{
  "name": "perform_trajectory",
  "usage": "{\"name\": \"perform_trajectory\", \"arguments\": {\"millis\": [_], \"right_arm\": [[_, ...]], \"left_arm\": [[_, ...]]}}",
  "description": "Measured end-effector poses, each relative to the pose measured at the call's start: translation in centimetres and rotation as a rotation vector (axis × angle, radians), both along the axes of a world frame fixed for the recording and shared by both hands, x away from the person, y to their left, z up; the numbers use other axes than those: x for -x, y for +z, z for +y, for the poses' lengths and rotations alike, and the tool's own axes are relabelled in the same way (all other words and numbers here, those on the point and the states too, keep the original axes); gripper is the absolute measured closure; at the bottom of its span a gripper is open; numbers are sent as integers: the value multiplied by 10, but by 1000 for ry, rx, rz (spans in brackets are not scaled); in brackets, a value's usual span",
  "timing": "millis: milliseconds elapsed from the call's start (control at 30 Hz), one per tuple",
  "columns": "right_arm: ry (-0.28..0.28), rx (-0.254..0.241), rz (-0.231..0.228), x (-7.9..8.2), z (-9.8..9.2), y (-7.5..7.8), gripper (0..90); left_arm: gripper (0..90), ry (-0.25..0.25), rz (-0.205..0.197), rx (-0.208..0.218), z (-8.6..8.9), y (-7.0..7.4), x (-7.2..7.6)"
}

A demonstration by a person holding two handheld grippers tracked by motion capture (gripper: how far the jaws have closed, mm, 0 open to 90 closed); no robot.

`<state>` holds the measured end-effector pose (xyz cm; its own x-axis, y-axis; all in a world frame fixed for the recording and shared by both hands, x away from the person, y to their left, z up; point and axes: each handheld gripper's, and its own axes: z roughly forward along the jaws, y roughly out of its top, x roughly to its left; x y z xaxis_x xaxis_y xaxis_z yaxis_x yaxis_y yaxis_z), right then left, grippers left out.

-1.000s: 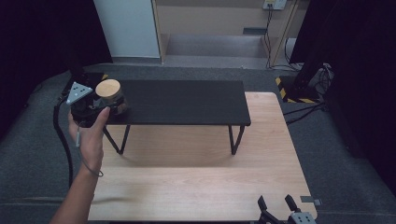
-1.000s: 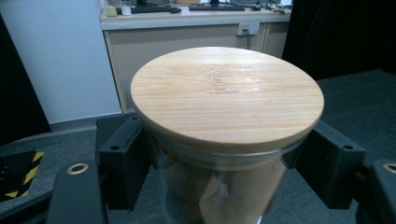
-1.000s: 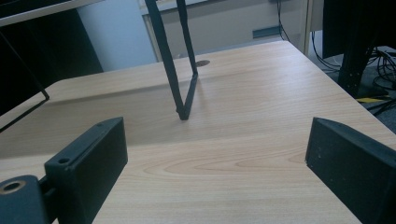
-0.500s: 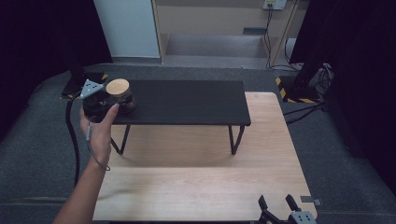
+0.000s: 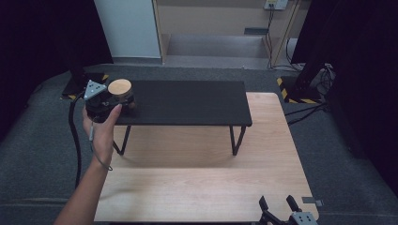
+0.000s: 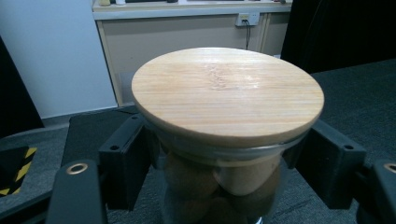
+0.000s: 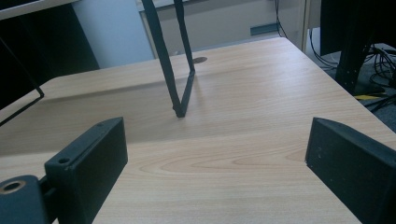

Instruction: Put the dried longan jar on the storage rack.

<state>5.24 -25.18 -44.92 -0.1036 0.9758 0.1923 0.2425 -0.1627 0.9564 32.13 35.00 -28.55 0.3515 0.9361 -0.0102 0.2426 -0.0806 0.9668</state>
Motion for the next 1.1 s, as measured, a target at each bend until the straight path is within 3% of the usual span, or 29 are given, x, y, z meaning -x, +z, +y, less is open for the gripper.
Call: {"name": "perform_trajectory", "arguments": {"millis": [233, 367, 433, 800, 1100], "right_arm": [[-1, -1, 3, 1, -1, 0, 57], [1, -2, 0, 1, -1, 0, 56], [3, -4, -2, 1, -1, -1, 55], [4, -4, -4, 1, 0, 1, 53], [9, -1, -5, 1, 1, 2, 52]], "left_arm": [[239, 3, -12, -2, -1, -3, 0], [66, 3, -8, 1, -2, -4, -2], [23, 20, -19, -4, -5, -6, 1], [7, 37, -49, 7, -5, -7, 9], [8, 25, -89, 16, -3, -8, 29]]}}
